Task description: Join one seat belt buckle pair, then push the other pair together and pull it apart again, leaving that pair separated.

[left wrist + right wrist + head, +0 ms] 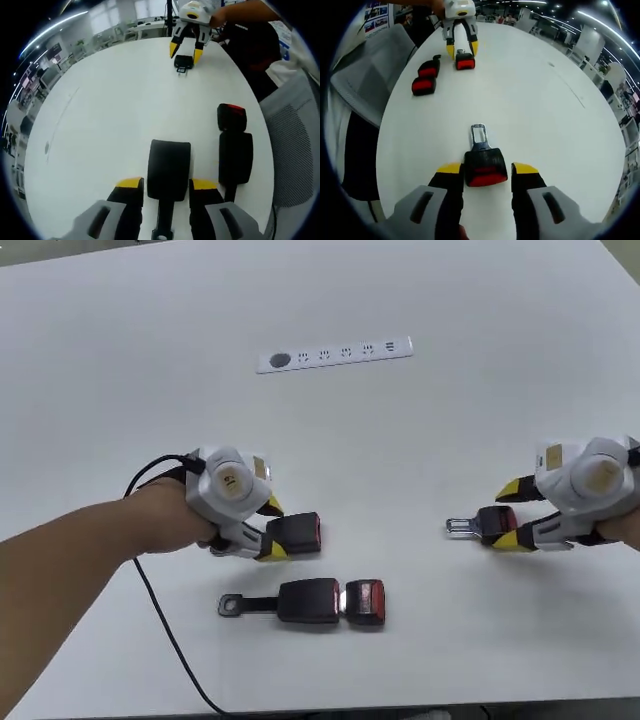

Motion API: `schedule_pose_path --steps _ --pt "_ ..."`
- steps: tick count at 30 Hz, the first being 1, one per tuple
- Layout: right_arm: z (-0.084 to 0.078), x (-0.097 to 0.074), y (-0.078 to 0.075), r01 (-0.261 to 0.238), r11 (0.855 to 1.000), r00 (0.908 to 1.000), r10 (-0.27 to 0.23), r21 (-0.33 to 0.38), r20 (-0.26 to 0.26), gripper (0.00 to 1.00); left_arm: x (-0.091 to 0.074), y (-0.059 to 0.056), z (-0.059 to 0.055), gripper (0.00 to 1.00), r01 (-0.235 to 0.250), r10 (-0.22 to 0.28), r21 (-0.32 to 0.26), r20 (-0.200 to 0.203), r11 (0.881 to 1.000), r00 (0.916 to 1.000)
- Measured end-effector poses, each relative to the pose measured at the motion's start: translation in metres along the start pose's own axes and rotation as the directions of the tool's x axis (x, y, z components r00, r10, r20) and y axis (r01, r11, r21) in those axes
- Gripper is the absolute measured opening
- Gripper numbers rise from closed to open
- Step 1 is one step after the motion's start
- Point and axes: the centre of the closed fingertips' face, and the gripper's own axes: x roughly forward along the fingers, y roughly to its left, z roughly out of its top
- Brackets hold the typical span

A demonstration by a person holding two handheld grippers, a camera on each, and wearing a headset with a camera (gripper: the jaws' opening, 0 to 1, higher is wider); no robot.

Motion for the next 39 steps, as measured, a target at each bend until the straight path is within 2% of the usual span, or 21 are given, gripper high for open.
schedule_pose_path --steps 3,6,10,13,17,23,26,31,35,39 --pt "-0.001 0.006 0.002 -0.018 1.0 0.9997 0.018 -0.016 -0.014 0.34 0.001 -0.003 0.002 0.35 0.017 -0.016 0.031 -0.006 0.999 0.9998" --pt "-0.002 0.008 0.002 -0.033 0.999 0.9994 0.032 -0.023 -0.015 0.34 0.004 -0.004 -0.001 0.34 0.024 -0.023 0.046 -0.024 0.999 0.9995" --pt "-0.003 0.01 0.001 -0.043 0.999 0.9988 0.042 -0.029 -0.023 0.33 0.005 -0.003 0.0 0.34 0.032 -0.032 0.032 -0.014 0.999 0.9994" --pt "0.001 0.011 0.002 -0.046 0.999 0.9983 0.045 -0.027 -0.038 0.33 0.006 -0.003 0.0 0.33 0.032 -0.032 0.007 0.011 0.999 0.9994" --pt "0.003 0.012 0.002 -0.059 0.998 0.9977 0.058 -0.026 -0.036 0.33 0.007 -0.006 0.002 0.33 0.044 -0.044 0.012 0.021 0.999 0.9988" --pt "0.003 0.012 0.002 -0.054 0.998 0.9984 0.054 -0.01 -0.018 0.33 0.007 -0.006 0.001 0.33 0.05 -0.05 0.021 0.017 0.999 0.9986" --pt "0.004 0.011 0.004 -0.048 0.999 0.9984 0.047 -0.017 -0.031 0.33 0.007 -0.006 0.001 0.33 0.05 -0.05 0.023 0.012 0.998 0.9987" --pt "0.005 0.013 -0.001 -0.038 0.999 0.9986 0.037 -0.01 -0.039 0.33 0.008 -0.006 0.0 0.33 0.047 -0.047 0.031 -0.005 0.998 0.9989" --pt "0.012 0.017 0.005 -0.031 0.999 0.999 0.031 -0.015 -0.032 0.33 0.009 -0.005 -0.001 0.32 0.044 -0.044 0.033 -0.003 0.998 0.999" --pt "0.032 0.027 0.017 -0.027 1.0 0.9996 0.027 -0.017 0.002 0.33 0.009 -0.004 -0.003 0.32 0.044 -0.044 0.032 0.004 0.999 0.999"
